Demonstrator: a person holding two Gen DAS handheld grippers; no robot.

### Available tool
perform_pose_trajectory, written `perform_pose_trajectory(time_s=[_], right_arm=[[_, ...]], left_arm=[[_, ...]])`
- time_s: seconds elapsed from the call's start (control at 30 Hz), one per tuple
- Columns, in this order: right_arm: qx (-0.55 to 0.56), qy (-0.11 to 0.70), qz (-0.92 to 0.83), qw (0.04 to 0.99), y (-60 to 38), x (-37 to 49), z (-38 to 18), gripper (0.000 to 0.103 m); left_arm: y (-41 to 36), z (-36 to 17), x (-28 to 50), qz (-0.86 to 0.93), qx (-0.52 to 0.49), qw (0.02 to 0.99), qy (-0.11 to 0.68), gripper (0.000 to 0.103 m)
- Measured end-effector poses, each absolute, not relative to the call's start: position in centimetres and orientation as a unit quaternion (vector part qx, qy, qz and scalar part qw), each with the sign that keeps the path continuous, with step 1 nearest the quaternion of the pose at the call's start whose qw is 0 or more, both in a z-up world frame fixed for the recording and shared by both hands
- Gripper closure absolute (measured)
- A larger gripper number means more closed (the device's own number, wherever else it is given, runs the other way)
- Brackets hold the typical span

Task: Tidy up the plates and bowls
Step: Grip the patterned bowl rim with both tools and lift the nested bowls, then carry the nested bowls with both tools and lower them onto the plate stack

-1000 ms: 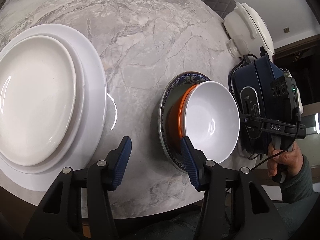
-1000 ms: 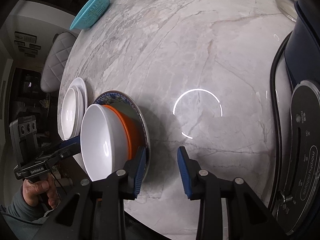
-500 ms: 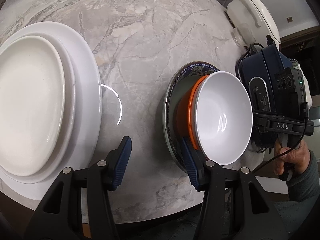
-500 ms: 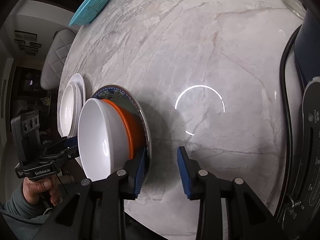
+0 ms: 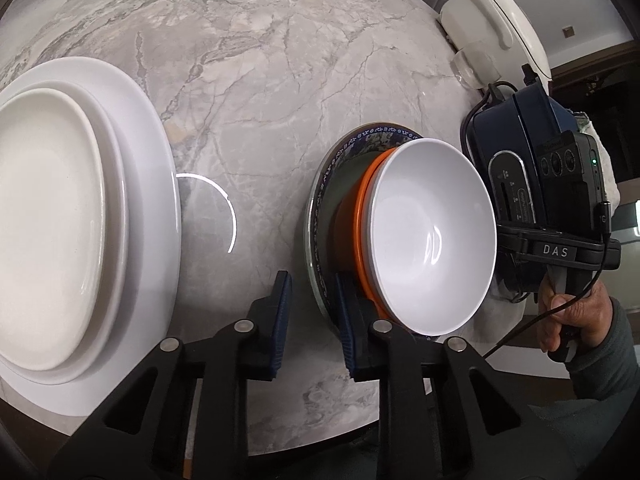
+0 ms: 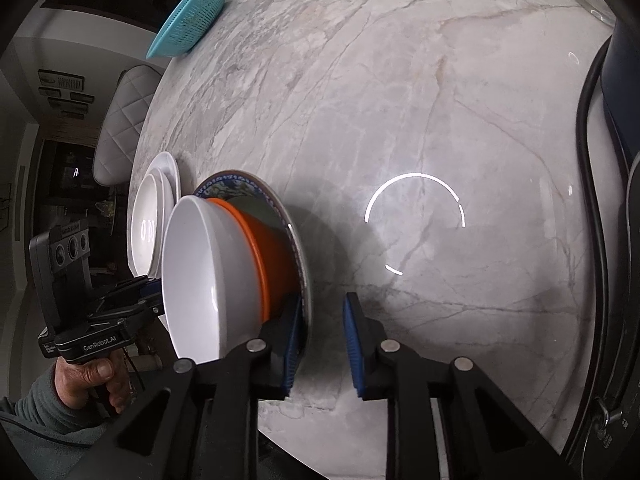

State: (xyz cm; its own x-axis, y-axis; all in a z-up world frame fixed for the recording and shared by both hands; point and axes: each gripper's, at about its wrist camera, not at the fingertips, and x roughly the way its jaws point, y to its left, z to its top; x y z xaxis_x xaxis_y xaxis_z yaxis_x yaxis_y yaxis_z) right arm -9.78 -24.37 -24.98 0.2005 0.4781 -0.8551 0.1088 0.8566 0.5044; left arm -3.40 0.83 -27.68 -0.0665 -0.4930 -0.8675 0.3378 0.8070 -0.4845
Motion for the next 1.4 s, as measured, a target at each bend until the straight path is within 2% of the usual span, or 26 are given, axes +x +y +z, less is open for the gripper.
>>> perform_pose_trajectory(time_s=[0.07,0.17,0.93,1.4], right_arm=[[0.238,0.618,0.128,0.739,-24.2,-9.7,-24.8,0.090],[0.238,0.615,0.127,0.741,-23.9,-9.5,-24.7,0.095],[0.240,0.606,0.117,0.750,-23.8,-9.6,-24.3,0.094],[0.222,0.590,0.147,0.762,-22.0,-8.4,-20.5,0.094]], left_arm=[[0.4,-27.5,-3.4,-0.312,-0.054,0.680,0.661,0.092],[0.0,-26.9,-3.5,-0.312,-0.043,0.687,0.655,0.093],[-0.3,-25.9,-3.8,-0.306,-0.028,0.698,0.647,0.093],[2.4,-20.0,-4.5,-0.267,-0.036,0.732,0.626,0.093]])
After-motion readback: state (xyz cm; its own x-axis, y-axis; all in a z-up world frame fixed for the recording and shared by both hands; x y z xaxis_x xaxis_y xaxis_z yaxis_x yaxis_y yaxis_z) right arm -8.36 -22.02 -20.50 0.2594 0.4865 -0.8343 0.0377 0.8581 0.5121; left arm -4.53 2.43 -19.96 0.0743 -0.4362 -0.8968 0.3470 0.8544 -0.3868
